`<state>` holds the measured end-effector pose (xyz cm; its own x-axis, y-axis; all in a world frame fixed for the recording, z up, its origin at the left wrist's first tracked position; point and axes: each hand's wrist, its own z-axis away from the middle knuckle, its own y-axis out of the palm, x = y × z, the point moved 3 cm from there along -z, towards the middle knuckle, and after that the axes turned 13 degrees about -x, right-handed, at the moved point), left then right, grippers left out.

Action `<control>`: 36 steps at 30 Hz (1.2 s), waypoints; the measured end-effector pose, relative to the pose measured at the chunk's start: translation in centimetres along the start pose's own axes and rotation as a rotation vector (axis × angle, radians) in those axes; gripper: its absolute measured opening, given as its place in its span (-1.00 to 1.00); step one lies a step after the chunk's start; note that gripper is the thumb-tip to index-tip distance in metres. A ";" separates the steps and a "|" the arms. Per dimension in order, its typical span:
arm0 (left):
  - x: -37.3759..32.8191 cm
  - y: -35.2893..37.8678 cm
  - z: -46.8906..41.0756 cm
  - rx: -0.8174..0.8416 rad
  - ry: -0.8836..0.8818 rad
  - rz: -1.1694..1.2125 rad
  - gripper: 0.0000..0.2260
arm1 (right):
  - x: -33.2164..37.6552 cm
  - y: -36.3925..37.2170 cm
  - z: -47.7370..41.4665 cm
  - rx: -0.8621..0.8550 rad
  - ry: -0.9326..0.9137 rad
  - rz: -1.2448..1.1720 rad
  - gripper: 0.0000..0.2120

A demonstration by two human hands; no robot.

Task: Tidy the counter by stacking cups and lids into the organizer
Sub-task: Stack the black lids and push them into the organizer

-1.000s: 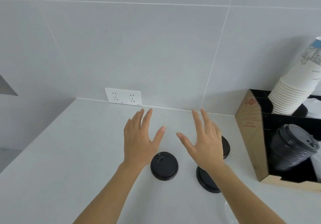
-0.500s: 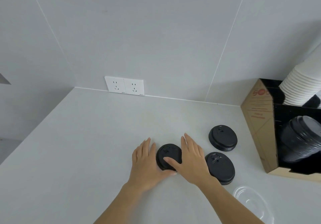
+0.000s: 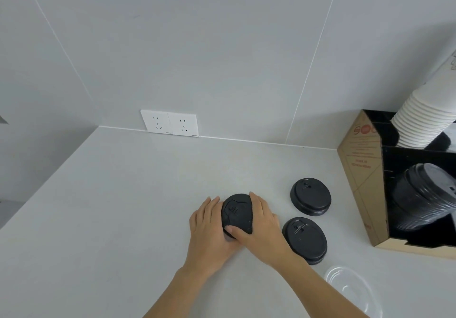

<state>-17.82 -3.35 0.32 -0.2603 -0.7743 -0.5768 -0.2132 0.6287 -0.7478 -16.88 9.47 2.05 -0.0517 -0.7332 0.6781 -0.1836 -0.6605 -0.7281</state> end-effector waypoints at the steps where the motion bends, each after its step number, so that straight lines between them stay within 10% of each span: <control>1: -0.6 0.0 -0.3 -0.011 0.012 0.014 -0.15 | 0.3 -0.8 -0.2 -0.014 0.008 -0.035 -0.19; 18: -11.3 5.7 1.0 0.023 0.086 0.134 -0.21 | -7.9 -10.3 1.5 -0.108 0.133 -0.075 -0.32; 36: -10.4 8.6 4.2 0.174 -0.219 -0.073 -0.15 | -12.0 -8.2 1.3 0.042 0.069 -0.010 -0.25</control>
<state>-12.98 9.81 -1.43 -0.0369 -0.8262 -0.5621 -0.0546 0.5633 -0.8244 -13.45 23.47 -0.23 -0.1180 -0.7147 0.6894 -0.1429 -0.6749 -0.7240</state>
